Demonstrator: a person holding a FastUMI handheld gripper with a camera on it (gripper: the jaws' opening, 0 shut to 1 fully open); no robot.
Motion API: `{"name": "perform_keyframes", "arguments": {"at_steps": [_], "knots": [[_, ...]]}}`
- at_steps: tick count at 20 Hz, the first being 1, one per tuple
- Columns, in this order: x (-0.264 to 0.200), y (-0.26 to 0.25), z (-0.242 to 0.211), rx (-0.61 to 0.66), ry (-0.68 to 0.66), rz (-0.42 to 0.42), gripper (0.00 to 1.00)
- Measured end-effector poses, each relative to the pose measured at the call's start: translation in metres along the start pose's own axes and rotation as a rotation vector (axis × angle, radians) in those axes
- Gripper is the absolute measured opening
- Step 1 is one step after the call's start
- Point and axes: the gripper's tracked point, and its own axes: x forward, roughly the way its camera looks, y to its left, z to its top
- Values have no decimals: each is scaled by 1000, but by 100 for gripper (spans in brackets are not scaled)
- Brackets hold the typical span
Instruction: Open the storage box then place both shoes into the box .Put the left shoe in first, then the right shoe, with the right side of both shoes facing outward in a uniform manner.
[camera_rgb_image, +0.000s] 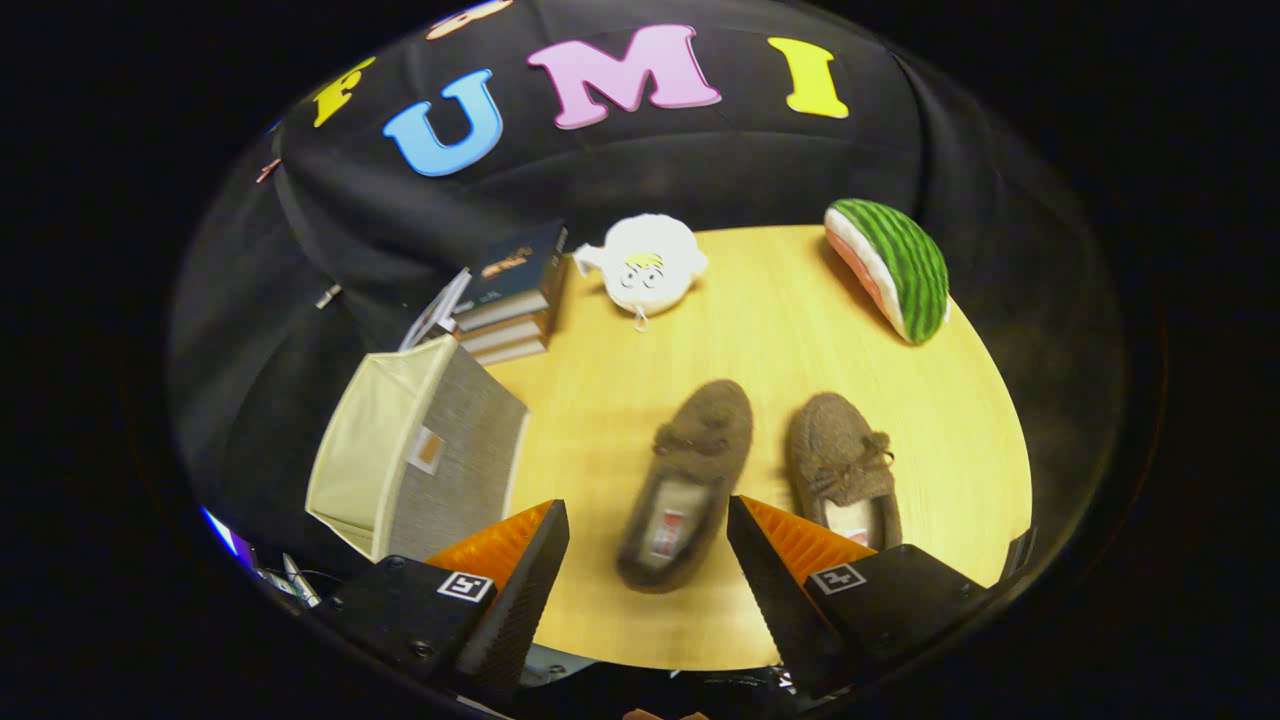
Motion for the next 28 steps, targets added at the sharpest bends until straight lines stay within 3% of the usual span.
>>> {"name": "perform_keyframes", "arguments": {"at_steps": [7, 13, 17, 20, 21, 24, 28], "knots": [[62, -51, -30, -23, 100, -89, 99], [105, -58, -19, 20, 131, -85, 96], [123, -51, -18, 102, 172, -39, 72], [126, -45, -18, 109, 192, -31, 38], [127, -44, -18, 110, 200, -34, 36], [122, -49, -16, 160, 213, -33, 13], [113, -50, -13, 142, 209, -17, 5]]}}
